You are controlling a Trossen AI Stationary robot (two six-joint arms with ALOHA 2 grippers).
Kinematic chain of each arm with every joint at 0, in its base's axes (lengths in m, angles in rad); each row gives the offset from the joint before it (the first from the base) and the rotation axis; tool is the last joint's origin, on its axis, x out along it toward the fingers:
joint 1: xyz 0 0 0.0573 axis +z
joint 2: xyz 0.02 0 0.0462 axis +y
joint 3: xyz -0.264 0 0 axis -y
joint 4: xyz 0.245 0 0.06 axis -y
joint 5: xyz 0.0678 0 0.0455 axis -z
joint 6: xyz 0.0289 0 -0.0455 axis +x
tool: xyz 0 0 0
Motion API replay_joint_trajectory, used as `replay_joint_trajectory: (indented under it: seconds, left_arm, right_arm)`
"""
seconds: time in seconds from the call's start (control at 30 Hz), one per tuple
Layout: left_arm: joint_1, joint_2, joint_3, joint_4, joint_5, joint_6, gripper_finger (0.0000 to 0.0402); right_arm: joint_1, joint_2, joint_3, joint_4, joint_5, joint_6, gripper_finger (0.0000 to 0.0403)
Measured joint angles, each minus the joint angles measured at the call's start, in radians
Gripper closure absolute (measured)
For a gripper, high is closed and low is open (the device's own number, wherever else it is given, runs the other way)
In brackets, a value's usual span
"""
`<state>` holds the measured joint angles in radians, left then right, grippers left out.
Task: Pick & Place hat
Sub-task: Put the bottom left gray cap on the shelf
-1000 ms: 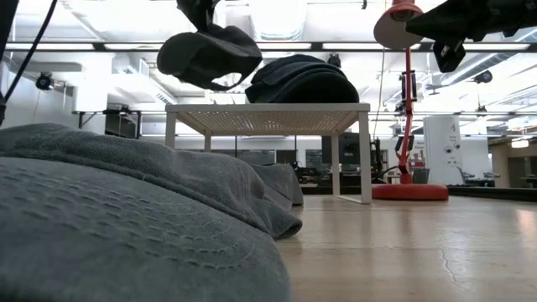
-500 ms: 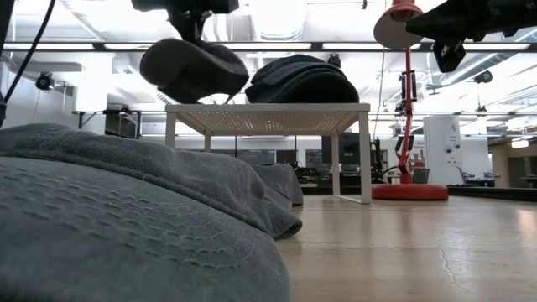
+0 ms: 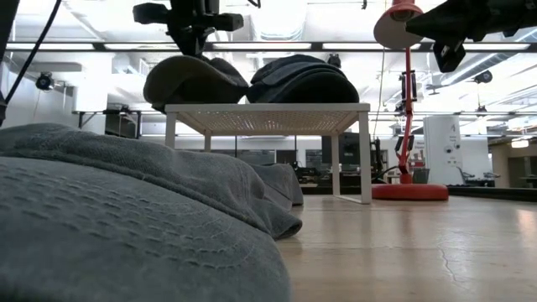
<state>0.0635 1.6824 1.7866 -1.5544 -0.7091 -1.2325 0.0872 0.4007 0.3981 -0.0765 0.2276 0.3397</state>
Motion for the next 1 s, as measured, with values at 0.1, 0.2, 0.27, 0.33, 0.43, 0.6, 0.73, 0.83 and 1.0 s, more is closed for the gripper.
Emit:
replay_joint_trajectory:
  seconds: [0.1,0.2,0.27,0.33,0.43,0.6,0.73,0.83,1.0]
  left_arm:
    - [0.0,0.015,-0.002,0.036,-0.006,0.022,0.0401]
    - [0.0,0.029,0.004,0.056,-0.014,0.048,0.0401]
    - [0.0,0.036,0.011,0.066,-0.018,0.058,0.0401]
    - [0.0,0.037,0.011,0.071,-0.018,0.068,0.0401]
    - [0.0,0.037,0.008,0.085,-0.027,0.081,0.0401]
    - [0.0,0.038,0.004,0.109,-0.033,0.117,0.0401]
    - [0.0,0.039,-0.021,0.166,-0.032,0.159,0.0401]
    - [0.0,0.038,-0.04,0.198,-0.025,0.179,0.0401]
    - [0.0,0.038,-0.055,0.211,-0.022,0.19,0.0401]
  right_arm:
    - [0.0,0.0,0.0,0.0,0.0,0.0,0.0394]
    - [0.0,0.0,0.0,0.0,0.0,0.0,0.0394]
    - [0.0,0.0,0.0,0.0,0.0,0.0,0.0394]
    - [0.0,0.0,0.0,0.0,0.0,0.0,0.0394]
    - [0.0,0.0,0.0,0.0,0.0,0.0,0.0394]
    - [0.0,0.001,0.0,0.0,0.0,0.0,0.0394]
    - [0.0,0.001,0.0,0.0,0.0,0.0,0.0394]
    - [0.0,0.001,0.0,0.001,0.0,0.0,0.0394]
    - [0.0,0.001,0.0,0.005,0.0,0.0,0.0394]
